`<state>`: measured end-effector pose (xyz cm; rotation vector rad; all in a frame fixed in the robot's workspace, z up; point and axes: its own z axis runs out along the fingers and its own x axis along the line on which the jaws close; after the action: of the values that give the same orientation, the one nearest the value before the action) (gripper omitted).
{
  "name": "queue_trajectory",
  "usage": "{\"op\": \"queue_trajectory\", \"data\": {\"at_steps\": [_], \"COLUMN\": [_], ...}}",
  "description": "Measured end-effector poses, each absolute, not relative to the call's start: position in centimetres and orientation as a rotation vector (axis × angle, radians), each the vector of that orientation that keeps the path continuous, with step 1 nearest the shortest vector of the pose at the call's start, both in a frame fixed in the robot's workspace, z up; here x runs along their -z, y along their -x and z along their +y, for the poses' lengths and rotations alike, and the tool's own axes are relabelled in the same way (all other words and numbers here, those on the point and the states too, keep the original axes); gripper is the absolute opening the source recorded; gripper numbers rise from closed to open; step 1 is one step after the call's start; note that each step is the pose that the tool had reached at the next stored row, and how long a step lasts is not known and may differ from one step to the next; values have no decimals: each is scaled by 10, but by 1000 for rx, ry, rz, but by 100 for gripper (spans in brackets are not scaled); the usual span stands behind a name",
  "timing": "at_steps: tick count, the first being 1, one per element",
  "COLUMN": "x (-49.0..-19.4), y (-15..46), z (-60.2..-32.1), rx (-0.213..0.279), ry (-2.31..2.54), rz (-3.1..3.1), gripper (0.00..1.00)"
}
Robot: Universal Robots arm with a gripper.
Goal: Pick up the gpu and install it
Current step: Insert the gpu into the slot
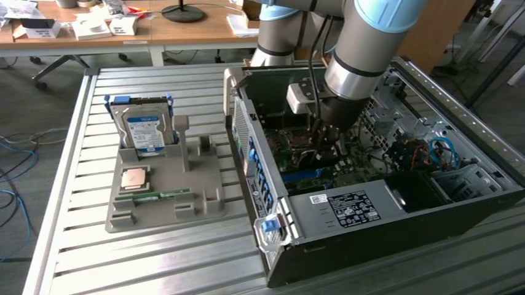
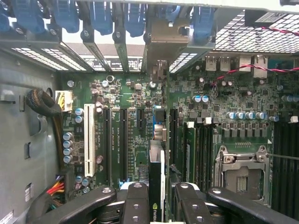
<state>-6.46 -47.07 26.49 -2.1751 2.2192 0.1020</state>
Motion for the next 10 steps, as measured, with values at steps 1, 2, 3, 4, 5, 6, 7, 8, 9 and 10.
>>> {"op": "queue_trajectory", "data": {"at_steps": [1,2,3,4,5,6,7,8,9,10], "x": [-264,-264,-263,-263,-262,-261,-261,-261,-261,-261], "y": [65,65,65,65,65,65,65,65,65,65], "z": [-471,-471,-471,-471,-471,-471,-471,-471,-471,-471], "rx": [-102,-102,-102,-102,-102,-101,-101,-101,-101,-101], "ry": [2175,2175,2175,2175,2175,2175,2175,2175,2175,2175], "rz": [2219,2219,2219,2219,2219,2219,2219,2219,2219,2219], "gripper": [26,26,26,26,26,26,26,26,26,26]}}
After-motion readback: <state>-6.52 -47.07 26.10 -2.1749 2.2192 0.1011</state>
